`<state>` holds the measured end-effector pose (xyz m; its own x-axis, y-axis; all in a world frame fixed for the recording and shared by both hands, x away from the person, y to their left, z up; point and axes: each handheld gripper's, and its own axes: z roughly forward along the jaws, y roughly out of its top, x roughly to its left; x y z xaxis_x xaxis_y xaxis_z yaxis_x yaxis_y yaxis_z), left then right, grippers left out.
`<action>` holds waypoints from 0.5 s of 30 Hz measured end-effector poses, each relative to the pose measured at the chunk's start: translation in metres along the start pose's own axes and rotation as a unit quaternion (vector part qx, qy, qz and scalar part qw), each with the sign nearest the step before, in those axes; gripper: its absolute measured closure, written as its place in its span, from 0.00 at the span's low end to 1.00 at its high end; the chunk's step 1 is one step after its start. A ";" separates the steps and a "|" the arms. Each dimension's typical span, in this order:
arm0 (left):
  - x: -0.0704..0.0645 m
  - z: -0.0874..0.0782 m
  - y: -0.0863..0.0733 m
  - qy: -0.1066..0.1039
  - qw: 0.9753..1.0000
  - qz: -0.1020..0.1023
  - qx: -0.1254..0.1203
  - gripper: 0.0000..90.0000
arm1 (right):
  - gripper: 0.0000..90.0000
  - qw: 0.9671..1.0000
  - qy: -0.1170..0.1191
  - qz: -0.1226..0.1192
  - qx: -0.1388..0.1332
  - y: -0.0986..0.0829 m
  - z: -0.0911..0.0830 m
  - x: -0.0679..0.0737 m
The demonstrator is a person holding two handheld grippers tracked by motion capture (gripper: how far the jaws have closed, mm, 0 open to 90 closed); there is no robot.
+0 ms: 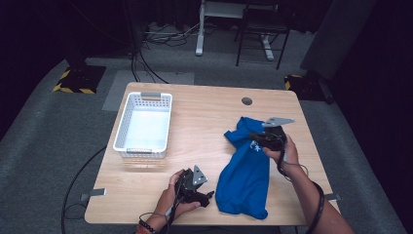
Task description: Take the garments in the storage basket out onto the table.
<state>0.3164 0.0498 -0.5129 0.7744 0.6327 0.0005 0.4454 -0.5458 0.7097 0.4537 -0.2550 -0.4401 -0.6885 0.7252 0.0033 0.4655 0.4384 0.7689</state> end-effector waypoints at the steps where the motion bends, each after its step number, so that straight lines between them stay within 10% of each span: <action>1: 0.000 0.000 0.000 0.000 1.000 0.000 0.000 0.16 | 0.99 1.000 -0.004 0.012 -0.001 -0.008 -0.006 -0.006; 7: 0.000 0.000 0.000 0.000 1.000 0.000 0.001 0.16 | 0.82 0.996 -0.023 0.080 0.020 -0.059 -0.023 -0.039; 15: 0.010 0.007 0.024 -0.021 0.999 -0.027 -0.015 0.22 | 0.57 0.995 -0.059 0.078 0.030 -0.080 -0.036 -0.059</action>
<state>0.3382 0.0393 -0.5002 0.7683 0.6365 -0.0677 0.4740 -0.4947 0.7284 0.4371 -0.3520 -0.4793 -0.5360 0.8432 0.0420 0.5970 0.3434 0.7251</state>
